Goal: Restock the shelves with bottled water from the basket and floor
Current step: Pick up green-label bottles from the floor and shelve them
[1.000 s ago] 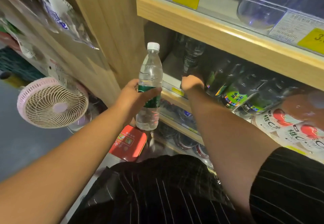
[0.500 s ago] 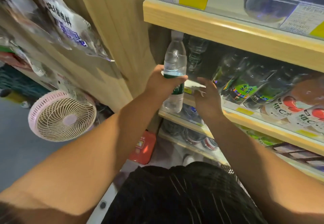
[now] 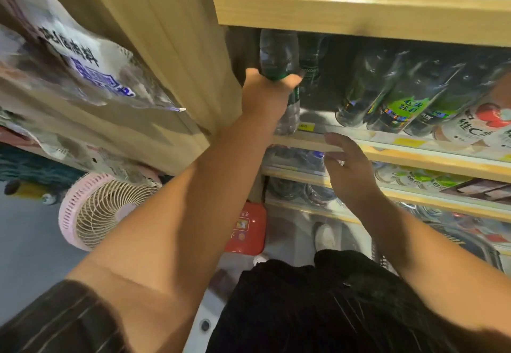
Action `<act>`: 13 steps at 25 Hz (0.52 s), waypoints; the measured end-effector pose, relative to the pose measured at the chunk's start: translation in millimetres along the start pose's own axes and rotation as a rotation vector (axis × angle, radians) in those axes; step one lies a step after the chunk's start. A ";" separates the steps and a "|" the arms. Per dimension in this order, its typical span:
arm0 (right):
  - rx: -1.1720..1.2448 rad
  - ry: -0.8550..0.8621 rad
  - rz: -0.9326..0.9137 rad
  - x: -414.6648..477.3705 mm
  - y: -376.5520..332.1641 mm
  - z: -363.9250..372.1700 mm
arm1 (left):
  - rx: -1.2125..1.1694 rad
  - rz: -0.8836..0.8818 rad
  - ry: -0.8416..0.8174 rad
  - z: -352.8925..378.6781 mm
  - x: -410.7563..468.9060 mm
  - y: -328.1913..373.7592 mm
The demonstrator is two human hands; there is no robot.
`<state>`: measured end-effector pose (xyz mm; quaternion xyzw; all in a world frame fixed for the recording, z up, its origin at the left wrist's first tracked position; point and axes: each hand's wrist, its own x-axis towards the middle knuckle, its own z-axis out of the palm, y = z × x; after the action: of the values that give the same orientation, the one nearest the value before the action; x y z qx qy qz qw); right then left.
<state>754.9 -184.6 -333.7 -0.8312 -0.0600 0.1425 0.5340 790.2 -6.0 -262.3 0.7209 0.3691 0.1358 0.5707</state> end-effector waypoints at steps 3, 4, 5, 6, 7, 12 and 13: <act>0.003 -0.013 0.034 -6.2 3.5 0.9 | -0.091 -0.055 -0.006 0.1 9.2 0.4; 0.004 -0.013 0.042 -8.2 3.0 0.6 | -0.124 -0.058 -0.015 0.6 8.6 3.2; 0.003 -0.015 0.046 -10.2 2.4 -0.1 | -0.153 -0.044 -0.013 1.3 8.8 5.2; -0.001 -0.019 0.043 -12.0 2.0 -0.9 | -0.185 -0.032 -0.005 2.1 9.1 6.5; -0.001 -0.025 0.039 -13.9 1.3 -1.7 | -0.223 -0.010 0.003 2.9 9.9 7.5; 0.001 -0.043 0.051 -16.1 -2.5 -4.2 | -0.218 0.050 0.020 4.7 21.3 0.0; 0.000 -0.044 0.053 -15.7 -2.9 -4.3 | -0.207 0.056 0.018 5.7 23.8 -1.8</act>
<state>741.4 -191.1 -326.7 -0.8293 -0.0499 0.1750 0.5284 809.5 6.4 -271.0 0.6669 0.3379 0.1954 0.6348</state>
